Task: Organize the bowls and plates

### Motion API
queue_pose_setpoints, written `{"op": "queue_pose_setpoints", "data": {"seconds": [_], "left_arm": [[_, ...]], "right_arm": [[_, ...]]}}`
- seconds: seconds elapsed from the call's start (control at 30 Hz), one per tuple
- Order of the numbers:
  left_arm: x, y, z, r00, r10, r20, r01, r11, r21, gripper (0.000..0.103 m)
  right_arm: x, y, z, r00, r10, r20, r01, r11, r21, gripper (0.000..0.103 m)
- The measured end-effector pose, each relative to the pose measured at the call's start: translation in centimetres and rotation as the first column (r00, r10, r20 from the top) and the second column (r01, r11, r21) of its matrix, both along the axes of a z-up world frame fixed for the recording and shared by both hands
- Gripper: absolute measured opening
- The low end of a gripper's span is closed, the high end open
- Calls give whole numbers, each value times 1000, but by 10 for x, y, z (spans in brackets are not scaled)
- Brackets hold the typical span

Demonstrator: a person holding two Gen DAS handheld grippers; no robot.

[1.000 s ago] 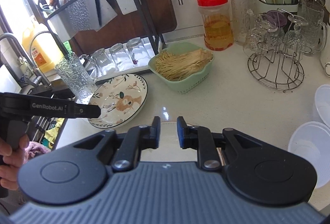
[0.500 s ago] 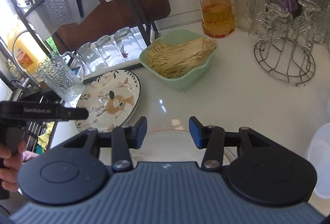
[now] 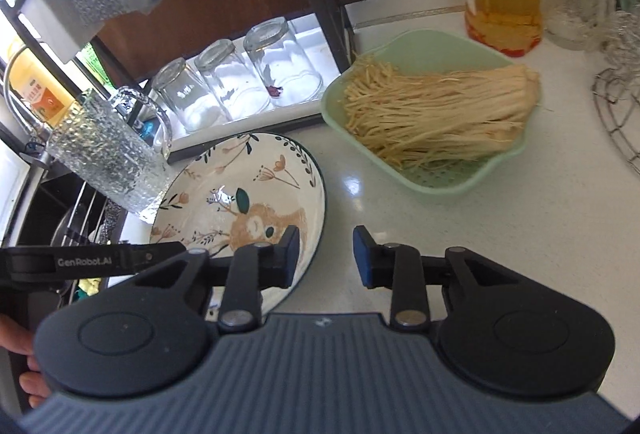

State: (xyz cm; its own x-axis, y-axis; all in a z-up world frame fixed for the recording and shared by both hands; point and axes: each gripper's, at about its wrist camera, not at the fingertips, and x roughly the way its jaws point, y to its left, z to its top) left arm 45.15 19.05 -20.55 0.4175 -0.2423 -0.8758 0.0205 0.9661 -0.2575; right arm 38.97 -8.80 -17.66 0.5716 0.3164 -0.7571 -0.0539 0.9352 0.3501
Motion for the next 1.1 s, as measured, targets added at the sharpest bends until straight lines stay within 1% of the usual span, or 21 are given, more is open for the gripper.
{"op": "queue_pose_setpoints", "data": {"seconds": [0.07, 0.13, 0.17, 0.2, 0.23, 0.3, 0.37, 0.47, 0.57, 0.67, 0.73, 0.8, 0.93, 1.1], "left_arm": [[6, 4, -6, 1000, 1, -12, -2, 1000, -15, 54], [10, 8, -11, 1000, 1, -23, -2, 999, -35, 49], [11, 9, -14, 1000, 0, -18, -1, 999, -46, 46], [11, 10, -14, 1000, 0, -7, -1, 999, -49, 45], [14, 10, -15, 1000, 0, 0, 0, 999, -50, 41], [19, 11, -15, 1000, 11, 3, -10, 999, -53, 39], [24, 14, -16, 1000, 25, 10, -24, 998, -65, 37], [29, 14, -17, 999, 16, 30, -14, 998, -56, 35], [31, 16, -16, 999, 23, 25, -21, 997, -68, 36], [26, 21, -15, 1000, -5, 9, 6, 996, -85, 37], [23, 21, -15, 1000, -7, -10, 6, 994, -107, 37], [18, 20, -13, 1000, -10, -14, 8, 994, -107, 37], [8, 21, -1, 1000, 6, -6, -7, 987, -159, 37], [-6, 12, 22, 998, -33, 50, 40, 990, -136, 37]], "right_arm": [[9, 4, -5, 1000, 4, -13, -4, 1000, 0, 27], [16, 10, -9, 1000, 9, -21, -9, 1000, -7, 26], [19, 11, -12, 1000, 9, -26, -10, 1000, -6, 23], [23, 13, -15, 999, 8, -33, -8, 1000, -4, 22], [26, 14, -17, 999, 3, -39, -3, 1000, -4, 22], [32, 14, -21, 999, -3, -47, 3, 1000, 0, 18], [35, 16, -23, 999, -2, -47, 1, 1000, -10, 17], [40, 19, -27, 999, 14, -48, -15, 1000, -12, 14], [41, 20, -26, 997, 58, -43, -59, 998, -21, 14], [39, 11, -28, 997, 48, -62, -47, 999, 28, 14], [33, 8, -26, 997, 41, -71, -39, 999, 37, 14], [24, 7, -24, 997, 40, -69, -37, 999, 40, 14], [5, 0, -18, 998, 18, -66, -14, 998, 56, 14], [-21, -12, -1, 999, 4, -40, -1, 997, 78, 14]]}}
